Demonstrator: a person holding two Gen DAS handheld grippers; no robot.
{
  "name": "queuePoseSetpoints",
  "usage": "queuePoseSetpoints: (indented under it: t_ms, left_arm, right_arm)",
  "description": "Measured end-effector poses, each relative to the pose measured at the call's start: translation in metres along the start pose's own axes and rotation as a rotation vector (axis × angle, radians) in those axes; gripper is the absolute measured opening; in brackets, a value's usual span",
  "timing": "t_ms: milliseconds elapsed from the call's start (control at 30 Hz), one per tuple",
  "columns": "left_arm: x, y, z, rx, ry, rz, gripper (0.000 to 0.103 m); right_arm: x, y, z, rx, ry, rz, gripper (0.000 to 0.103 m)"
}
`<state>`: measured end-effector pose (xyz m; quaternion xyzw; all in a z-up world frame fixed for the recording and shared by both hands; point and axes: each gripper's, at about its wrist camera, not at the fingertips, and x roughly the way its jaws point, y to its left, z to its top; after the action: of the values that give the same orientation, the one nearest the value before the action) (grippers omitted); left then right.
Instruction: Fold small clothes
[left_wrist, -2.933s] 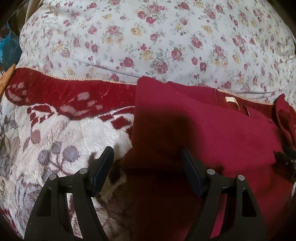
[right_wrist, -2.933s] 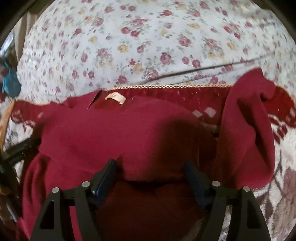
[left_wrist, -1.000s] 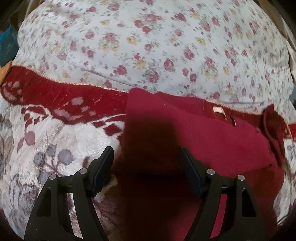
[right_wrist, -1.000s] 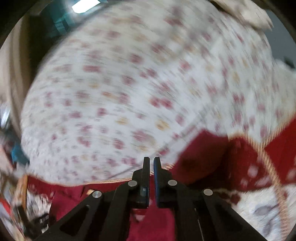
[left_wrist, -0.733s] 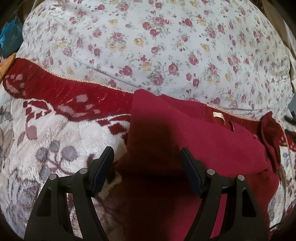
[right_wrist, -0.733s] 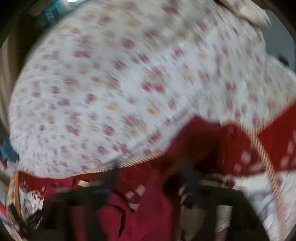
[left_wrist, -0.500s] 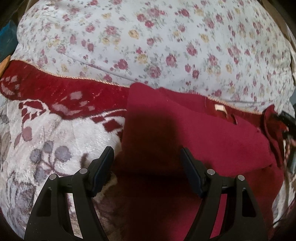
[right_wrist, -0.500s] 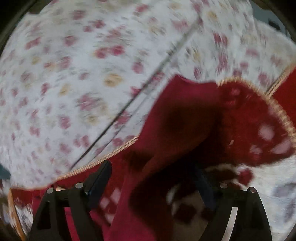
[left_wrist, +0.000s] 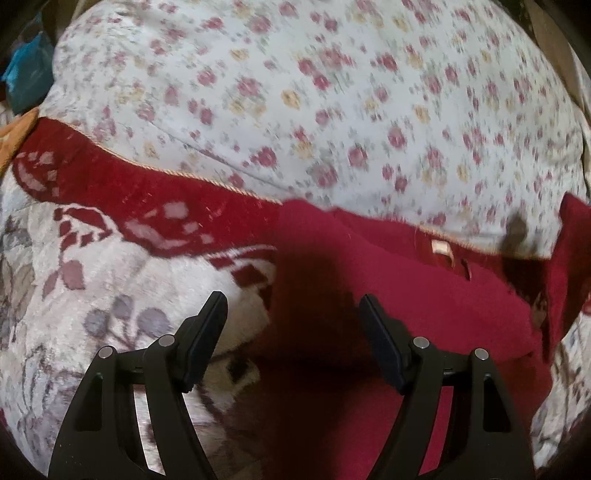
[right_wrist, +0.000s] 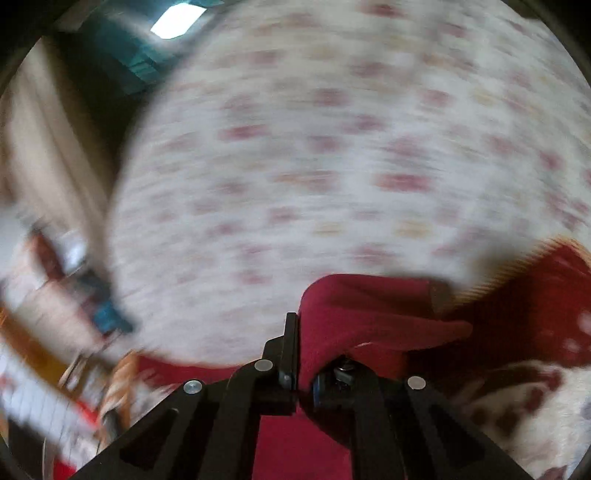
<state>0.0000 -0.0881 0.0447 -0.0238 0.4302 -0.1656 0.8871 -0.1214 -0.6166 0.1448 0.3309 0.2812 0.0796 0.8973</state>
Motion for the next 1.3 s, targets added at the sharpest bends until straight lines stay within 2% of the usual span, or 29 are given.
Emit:
queuePoseSetpoints:
  t_ms: [100, 167, 267, 300, 333, 367, 400, 433, 467, 500, 533, 633, 700, 833, 933, 1100, 1200, 1300]
  left_arm:
    - [-0.015, 0.017, 0.006, -0.069, -0.052, -0.011, 0.074]
    - [-0.023, 0.031, 0.011, -0.124, -0.083, -0.019, 0.074]
    - [-0.032, 0.050, 0.016, -0.192, -0.127, -0.001, 0.074]
    - [-0.033, 0.055, 0.018, -0.200, -0.137, 0.013, 0.074]
    - [-0.033, 0.060, 0.019, -0.210, -0.137, 0.025, 0.074]
    - [-0.031, 0.064, 0.021, -0.229, -0.130, 0.021, 0.074]
    - [-0.030, 0.067, 0.020, -0.245, -0.122, 0.007, 0.074]
    - [-0.027, 0.070, 0.020, -0.262, -0.106, -0.013, 0.074]
    - [-0.025, 0.070, 0.020, -0.270, -0.094, -0.026, 0.074]
    - [-0.023, 0.068, 0.020, -0.269, -0.081, -0.040, 0.074]
    - [-0.022, 0.065, 0.020, -0.260, -0.075, -0.045, 0.074]
    - [-0.018, 0.049, 0.018, -0.204, -0.065, -0.050, 0.074]
    - [-0.016, 0.040, 0.015, -0.177, -0.060, -0.048, 0.074]
    - [-0.008, 0.030, 0.010, -0.147, -0.032, -0.032, 0.074]
    - [-0.002, 0.033, 0.008, -0.164, -0.013, -0.007, 0.074]
    - [0.000, 0.048, 0.010, -0.217, -0.004, 0.002, 0.074]
    - [0.000, 0.054, 0.013, -0.228, -0.006, 0.015, 0.074]
    - [0.001, 0.057, 0.014, -0.234, -0.002, 0.009, 0.074]
  right_arm:
    - [0.024, 0.081, -0.008, -0.127, 0.122, 0.198, 0.005]
    - [0.044, 0.121, -0.018, -0.210, 0.199, 0.304, 0.005]
    - [0.095, 0.164, -0.043, -0.304, 0.336, 0.415, 0.006]
    - [0.123, 0.170, -0.056, -0.345, 0.390, 0.389, 0.007]
    - [0.139, 0.172, -0.066, -0.371, 0.418, 0.328, 0.018]
    - [0.167, 0.167, -0.080, -0.404, 0.460, 0.173, 0.045]
    - [0.185, 0.161, -0.090, -0.413, 0.490, 0.068, 0.056]
    - [0.199, 0.151, -0.100, -0.407, 0.522, -0.017, 0.061]
    - [0.207, 0.136, -0.109, -0.366, 0.543, -0.064, 0.061]
    - [0.207, 0.128, -0.111, -0.331, 0.540, -0.067, 0.061]
    - [0.199, 0.116, -0.113, -0.261, 0.518, -0.057, 0.061]
    - [0.162, 0.108, -0.114, -0.163, 0.419, -0.040, 0.061]
    - [0.136, 0.112, -0.120, -0.160, 0.354, 0.000, 0.061]
    - [0.129, 0.126, -0.136, -0.239, 0.373, 0.007, 0.062]
    - [0.152, 0.147, -0.151, -0.337, 0.409, -0.010, 0.062]
    - [0.220, 0.184, -0.184, -0.515, 0.473, -0.047, 0.062]
    - [0.263, 0.200, -0.203, -0.658, 0.514, -0.117, 0.062]
    - [0.289, 0.197, -0.213, -0.714, 0.525, -0.183, 0.062]
